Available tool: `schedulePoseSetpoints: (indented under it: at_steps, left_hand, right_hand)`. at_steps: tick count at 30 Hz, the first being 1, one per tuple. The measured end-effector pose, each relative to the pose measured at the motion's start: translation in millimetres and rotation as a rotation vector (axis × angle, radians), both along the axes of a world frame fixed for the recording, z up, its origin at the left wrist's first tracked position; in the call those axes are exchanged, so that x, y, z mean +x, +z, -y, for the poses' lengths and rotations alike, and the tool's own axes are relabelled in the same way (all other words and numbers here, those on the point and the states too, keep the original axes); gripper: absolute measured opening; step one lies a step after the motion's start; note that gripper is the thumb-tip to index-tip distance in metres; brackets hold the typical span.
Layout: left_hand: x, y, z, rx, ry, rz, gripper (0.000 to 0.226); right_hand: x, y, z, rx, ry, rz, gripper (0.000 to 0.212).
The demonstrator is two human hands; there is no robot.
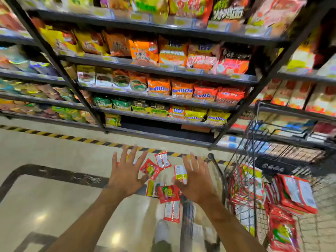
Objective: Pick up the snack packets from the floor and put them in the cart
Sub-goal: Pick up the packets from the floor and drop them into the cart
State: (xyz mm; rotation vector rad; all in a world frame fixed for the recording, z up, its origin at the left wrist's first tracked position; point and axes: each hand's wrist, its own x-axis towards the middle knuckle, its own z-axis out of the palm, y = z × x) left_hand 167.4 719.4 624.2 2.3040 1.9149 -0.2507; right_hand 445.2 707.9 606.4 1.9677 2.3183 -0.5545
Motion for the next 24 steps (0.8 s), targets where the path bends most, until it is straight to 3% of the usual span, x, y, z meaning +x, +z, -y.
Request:
schedulePoseSetpoints:
  at_steps: [5,8,17,24]
  left_hand:
    - [-6.5,-95.4,-57.2,-0.102,-0.084,-0.025,0.088]
    - [-10.0,-178.6,-85.4,-0.160,-0.162,-0.013,0.086]
    - [-18.6,-478.8,-94.1,-0.315,-0.287,0.058,0.086]
    - [-15.0,-674.7,-87.7,-0.466,-0.251,-0.018,0.087]
  right_hand:
    - [-16.2,-87.5,-39.1,0.011,-0.059,-0.007,0.092]
    - [-26.7,-155.8,-61.1,-0.088,-0.113,-0.017,0.104]
    - [-49.6,-447.2,-65.3,-0.180,-0.156,-0.009,0.089]
    - [-50.2,-638.4,-49.8,-0.416,-0.063,0.073,0.103]
